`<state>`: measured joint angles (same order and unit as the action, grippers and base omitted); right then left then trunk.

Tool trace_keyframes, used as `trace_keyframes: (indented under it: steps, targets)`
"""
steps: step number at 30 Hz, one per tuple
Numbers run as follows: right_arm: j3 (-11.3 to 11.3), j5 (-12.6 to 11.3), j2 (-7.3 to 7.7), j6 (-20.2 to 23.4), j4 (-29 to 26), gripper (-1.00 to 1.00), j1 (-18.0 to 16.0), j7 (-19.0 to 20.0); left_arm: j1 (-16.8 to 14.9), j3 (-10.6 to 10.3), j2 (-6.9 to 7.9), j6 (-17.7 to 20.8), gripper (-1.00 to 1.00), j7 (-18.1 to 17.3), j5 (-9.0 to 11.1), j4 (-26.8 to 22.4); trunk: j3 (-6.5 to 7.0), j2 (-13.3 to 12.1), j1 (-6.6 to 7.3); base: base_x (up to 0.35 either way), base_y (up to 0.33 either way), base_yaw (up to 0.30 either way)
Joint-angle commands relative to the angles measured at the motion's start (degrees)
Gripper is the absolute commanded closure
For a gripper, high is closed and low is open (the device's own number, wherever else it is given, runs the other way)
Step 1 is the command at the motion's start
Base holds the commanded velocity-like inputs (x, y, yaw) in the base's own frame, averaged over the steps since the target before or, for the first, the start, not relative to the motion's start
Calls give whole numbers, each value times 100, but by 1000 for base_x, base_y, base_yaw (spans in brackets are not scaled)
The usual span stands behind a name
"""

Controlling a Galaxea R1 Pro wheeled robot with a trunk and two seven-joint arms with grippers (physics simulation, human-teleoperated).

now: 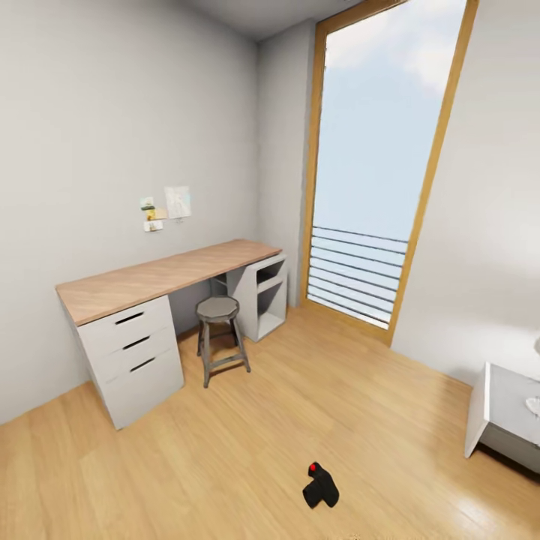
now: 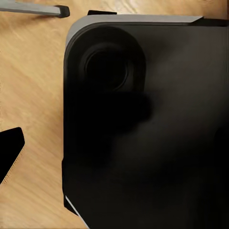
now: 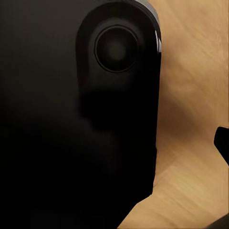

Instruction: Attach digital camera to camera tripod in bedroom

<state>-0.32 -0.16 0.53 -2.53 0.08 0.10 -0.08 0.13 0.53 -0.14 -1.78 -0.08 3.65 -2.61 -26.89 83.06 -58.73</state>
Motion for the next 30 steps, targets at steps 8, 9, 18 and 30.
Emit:
trace_keyframes:
  steps: [8,9,18,30]
  targets:
    - [-3,-2,0,-19,1,-100,-1,-1,3,4,-3,-10,-100,-1,39,-3,-4,2,0,0,0,-289]
    - [-3,-2,0,-19,1,-100,-1,-1,3,4,-3,-9,-100,-1,38,-3,-4,2,0,0,0,-289]
    - [-3,-2,0,-19,1,-100,-1,-1,2,0,-3,-9,-100,-1,35,-7,-4,2,0,0,0,-289]
    - [-3,0,0,-19,1,-100,-1,-1,2,0,-4,-10,-100,-1,35,-9,-4,2,0,0,0,-288]
